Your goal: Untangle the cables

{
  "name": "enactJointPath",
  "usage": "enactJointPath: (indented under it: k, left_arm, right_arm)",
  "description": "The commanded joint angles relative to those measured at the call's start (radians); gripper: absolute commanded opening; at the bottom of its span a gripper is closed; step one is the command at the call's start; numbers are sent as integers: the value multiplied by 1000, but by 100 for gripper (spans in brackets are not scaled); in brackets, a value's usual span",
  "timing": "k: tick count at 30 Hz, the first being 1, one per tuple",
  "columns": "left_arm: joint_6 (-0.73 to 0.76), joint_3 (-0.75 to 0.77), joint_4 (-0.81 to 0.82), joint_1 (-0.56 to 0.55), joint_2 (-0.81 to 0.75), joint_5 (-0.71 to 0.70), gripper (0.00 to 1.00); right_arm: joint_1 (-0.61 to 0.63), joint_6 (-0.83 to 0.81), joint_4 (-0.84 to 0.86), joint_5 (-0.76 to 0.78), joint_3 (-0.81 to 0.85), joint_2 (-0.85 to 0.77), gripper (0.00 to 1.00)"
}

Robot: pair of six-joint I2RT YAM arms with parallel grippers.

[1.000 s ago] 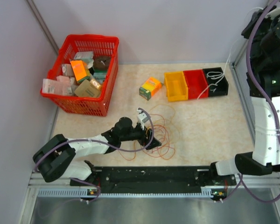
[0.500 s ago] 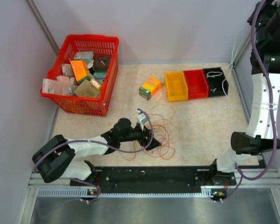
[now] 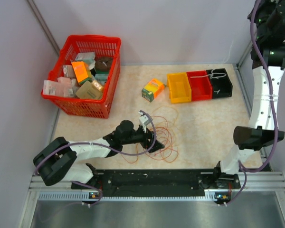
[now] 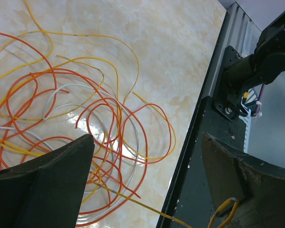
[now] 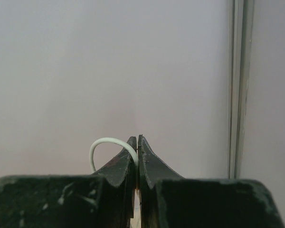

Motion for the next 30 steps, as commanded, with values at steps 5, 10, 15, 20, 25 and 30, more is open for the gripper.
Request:
enactJointPath:
  k: [5, 10, 15, 20, 25, 30]
  left_arm:
    - [15, 22, 66, -3, 18, 12, 96]
    - [15, 21, 66, -3, 18, 14, 96]
    - [15, 25, 62, -3, 21, 16, 96]
    - [13, 28, 60, -3, 24, 16, 96]
    - [13, 30, 60, -3, 25, 16, 96]
    - [15, 31, 60, -3, 28, 17, 96]
  right_arm:
    - [-50, 6, 107, -29, 159, 75, 0]
    - [-80, 22, 139, -29, 188, 98, 0]
    - [-93, 26, 156, -46, 185, 118, 0]
    - [-98, 31, 159, -59, 153, 133, 0]
    - [-100, 37, 162, -73, 124, 153, 0]
    - [-101, 42, 168, -82, 118, 187, 0]
